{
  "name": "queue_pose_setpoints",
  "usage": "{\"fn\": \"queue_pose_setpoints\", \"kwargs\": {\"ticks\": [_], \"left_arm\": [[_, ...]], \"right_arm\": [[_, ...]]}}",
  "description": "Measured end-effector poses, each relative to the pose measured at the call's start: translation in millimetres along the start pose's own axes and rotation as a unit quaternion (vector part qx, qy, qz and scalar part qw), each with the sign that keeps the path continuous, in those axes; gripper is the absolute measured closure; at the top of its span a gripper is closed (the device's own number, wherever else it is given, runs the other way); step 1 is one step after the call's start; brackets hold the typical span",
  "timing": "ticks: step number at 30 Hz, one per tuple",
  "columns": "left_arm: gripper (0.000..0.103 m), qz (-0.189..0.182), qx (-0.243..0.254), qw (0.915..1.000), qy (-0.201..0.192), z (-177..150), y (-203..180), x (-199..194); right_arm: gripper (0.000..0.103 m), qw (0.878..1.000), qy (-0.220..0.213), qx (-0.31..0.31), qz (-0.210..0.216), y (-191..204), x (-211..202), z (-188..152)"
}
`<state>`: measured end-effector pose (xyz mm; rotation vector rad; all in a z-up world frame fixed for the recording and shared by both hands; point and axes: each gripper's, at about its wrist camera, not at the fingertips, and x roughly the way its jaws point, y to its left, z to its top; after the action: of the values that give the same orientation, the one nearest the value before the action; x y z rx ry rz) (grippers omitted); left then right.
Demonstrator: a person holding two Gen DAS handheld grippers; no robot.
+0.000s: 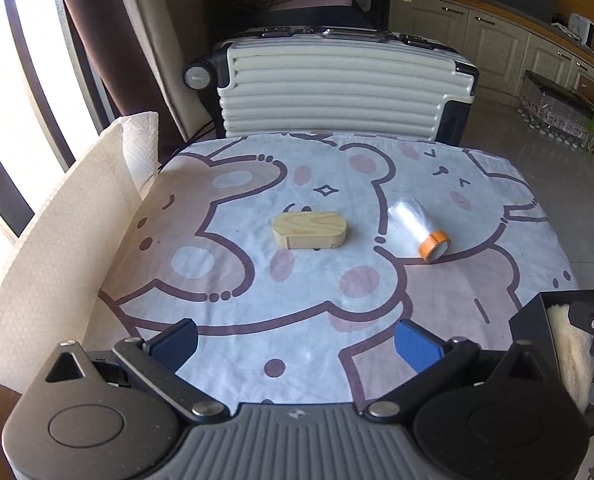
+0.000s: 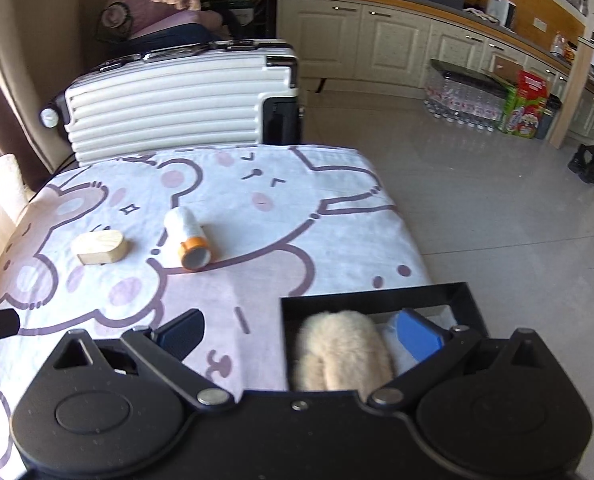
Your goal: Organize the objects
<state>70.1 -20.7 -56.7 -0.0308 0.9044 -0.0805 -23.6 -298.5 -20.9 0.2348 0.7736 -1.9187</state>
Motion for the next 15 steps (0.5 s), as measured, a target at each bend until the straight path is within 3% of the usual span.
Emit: {"fn": "queue_pose_setpoints", "kwargs": {"ticks": [15], "left_arm": [[0.0, 0.021, -0.019, 0.9996, -0.008, 0, 25, 0]], "right_arm": [[0.0, 1.0, -0.013, 0.008, 0.026, 20, 2, 1]]}}
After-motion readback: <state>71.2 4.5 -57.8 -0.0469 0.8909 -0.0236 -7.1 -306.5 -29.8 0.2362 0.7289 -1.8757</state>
